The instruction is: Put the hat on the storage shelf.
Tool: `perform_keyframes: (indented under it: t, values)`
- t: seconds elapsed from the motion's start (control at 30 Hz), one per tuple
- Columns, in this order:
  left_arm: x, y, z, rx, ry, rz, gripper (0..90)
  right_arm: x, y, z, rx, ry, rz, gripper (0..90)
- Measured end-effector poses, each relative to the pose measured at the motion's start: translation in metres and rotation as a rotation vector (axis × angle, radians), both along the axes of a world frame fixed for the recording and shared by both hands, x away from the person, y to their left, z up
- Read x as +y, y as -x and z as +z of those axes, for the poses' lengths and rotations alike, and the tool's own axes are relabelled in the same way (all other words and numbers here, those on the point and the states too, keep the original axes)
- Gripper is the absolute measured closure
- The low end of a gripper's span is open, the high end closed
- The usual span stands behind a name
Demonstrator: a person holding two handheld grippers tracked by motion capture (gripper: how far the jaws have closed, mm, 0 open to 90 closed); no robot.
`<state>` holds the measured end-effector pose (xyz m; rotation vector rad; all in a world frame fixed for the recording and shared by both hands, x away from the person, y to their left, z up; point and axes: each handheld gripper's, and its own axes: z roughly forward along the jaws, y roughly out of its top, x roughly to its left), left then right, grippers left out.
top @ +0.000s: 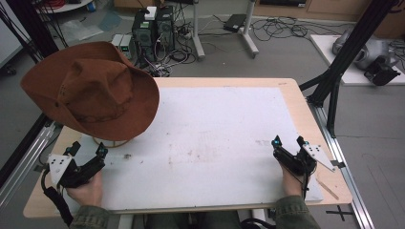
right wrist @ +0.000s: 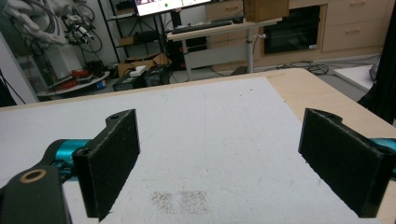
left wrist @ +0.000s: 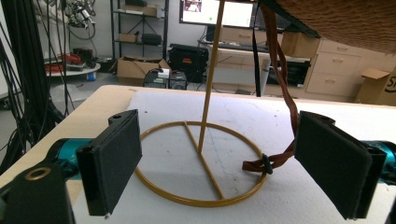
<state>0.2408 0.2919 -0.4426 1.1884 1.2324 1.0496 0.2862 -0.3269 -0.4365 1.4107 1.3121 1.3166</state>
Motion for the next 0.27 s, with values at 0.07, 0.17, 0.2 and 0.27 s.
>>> perform_keyframes:
  t: [0.07, 0.17, 0.2, 0.27]
  values:
    - [0.0006, 0.0002, 0.0001, 0.003, -0.001, 0.0, 15.6, 0.0005, -0.0002, -0.0001, 0.001, 0.001, 0.001, 11.9]
    - [0.0014, 0.0, -0.0002, 0.003, 0.002, 0.0, 15.6, 0.0012, -0.0008, -0.0005, 0.006, 0.007, 0.003, 11.9]
    - [0.0016, 0.0, -0.0003, 0.003, 0.003, 0.001, 15.6, 0.0018, -0.0009, -0.0005, 0.01, 0.002, 0.003, 11.9]
    - [0.0015, 0.0, -0.0005, 0.002, 0.008, -0.001, 15.6, 0.0019, -0.0016, -0.001, 0.017, 0.007, 0.003, 11.9]
